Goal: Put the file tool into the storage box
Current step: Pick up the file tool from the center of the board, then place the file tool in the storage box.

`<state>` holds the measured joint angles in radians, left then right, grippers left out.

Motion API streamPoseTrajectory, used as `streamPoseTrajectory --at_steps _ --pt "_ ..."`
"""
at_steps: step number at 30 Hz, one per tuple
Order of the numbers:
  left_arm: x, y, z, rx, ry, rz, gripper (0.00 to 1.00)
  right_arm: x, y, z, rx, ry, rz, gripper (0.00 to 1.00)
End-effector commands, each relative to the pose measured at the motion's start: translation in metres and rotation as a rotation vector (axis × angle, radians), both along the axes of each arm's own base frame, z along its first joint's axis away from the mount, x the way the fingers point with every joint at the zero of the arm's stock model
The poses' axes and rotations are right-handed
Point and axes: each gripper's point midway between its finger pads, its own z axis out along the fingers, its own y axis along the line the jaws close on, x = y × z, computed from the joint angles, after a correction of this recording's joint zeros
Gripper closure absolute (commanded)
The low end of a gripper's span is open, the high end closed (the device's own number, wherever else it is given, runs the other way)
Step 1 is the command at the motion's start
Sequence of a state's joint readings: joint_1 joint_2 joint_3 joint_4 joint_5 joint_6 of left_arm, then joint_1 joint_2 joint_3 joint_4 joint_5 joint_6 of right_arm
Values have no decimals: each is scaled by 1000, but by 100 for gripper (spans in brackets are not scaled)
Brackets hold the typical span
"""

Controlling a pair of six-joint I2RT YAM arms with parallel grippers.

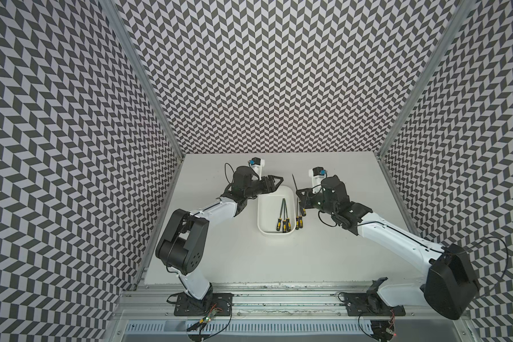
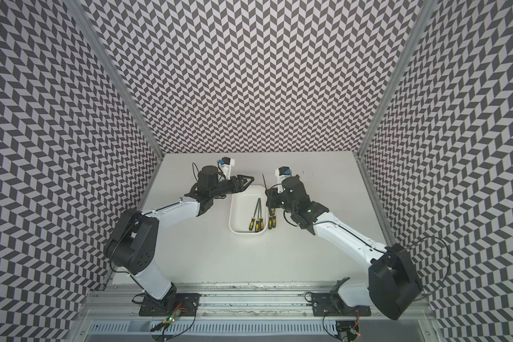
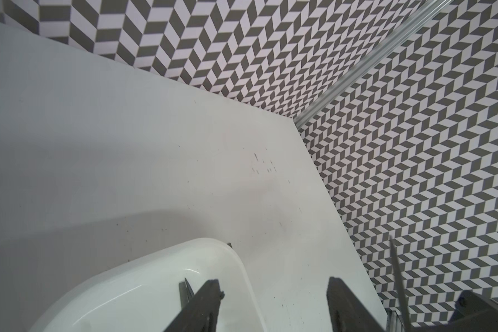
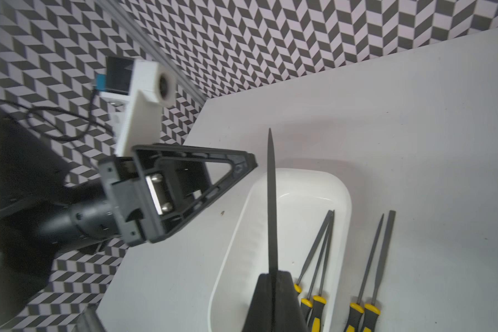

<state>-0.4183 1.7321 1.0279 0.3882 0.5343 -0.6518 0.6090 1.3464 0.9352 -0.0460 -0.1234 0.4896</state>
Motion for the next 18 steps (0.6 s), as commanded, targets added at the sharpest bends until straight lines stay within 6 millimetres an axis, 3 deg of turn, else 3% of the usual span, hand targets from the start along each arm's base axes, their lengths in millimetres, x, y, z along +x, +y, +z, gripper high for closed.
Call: streamPoseTrajectory --at_steps 1,10,18 --pt "-9 -12 16 -93 -35 -84 37 -8 13 19 81 -58 92 100" --pt "-24 -19 37 -124 -95 -116 37 8 24 12 80 -43 104 100" --pt "-36 -31 44 -132 -111 -145 37 17 35 12 87 -39 132 100"
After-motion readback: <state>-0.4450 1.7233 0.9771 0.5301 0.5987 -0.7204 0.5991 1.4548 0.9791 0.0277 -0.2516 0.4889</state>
